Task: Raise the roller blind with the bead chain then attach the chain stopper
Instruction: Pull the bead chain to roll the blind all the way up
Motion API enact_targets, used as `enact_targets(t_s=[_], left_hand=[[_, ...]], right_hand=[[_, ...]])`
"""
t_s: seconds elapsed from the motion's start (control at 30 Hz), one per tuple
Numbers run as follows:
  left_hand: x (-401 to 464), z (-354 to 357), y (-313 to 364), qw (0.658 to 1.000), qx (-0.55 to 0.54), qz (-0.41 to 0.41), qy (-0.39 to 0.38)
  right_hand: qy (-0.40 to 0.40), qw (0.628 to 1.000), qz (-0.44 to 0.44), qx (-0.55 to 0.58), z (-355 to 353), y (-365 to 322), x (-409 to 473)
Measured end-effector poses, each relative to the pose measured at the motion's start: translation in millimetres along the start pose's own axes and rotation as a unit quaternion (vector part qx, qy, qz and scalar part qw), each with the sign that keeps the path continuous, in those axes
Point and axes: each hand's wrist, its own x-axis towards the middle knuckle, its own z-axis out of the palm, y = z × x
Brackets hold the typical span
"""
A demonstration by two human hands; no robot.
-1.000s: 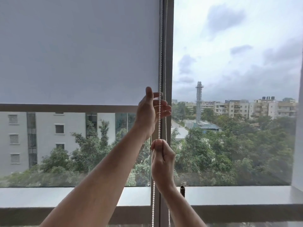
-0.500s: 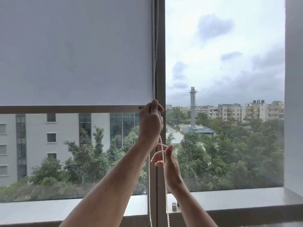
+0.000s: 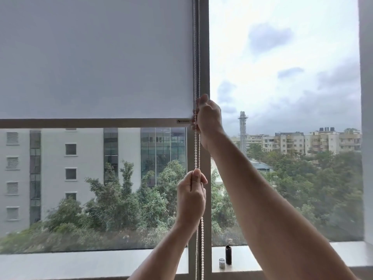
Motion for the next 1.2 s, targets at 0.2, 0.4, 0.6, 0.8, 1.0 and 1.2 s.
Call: enact_targets(t_s=[0.2, 0.4, 0.6, 0.8, 1.0, 1.2], left_hand=[[-3, 3, 7, 1.000, -0.013, -0.002, -0.020], [11, -15, 16, 0.986, -0.132, -0.098, 0.010], [53, -17, 61, 0.995, -0.051, -0.090, 0.016], [101, 11, 133, 0.998, -0.034, -0.037, -0.029], [106, 44, 137, 0.999, 0.003, -0.023, 0.039], [98, 55, 128, 0.975, 0.103, 0.153, 0.120]], right_hand=[[0.053, 0.989, -0.139, 0.010, 12, 7, -18], [0.051, 0.966, -0.247, -0.061, -2, 36, -44], [0.055, 0.967, -0.235, -0.077, -17, 65, -74], [0.042, 0.974, -0.191, -0.112, -26, 110, -117], [0.027, 0.983, -0.145, -0.107, -40, 140, -138], [-0.058, 0.997, -0.052, -0.005, -58, 135, -124]])
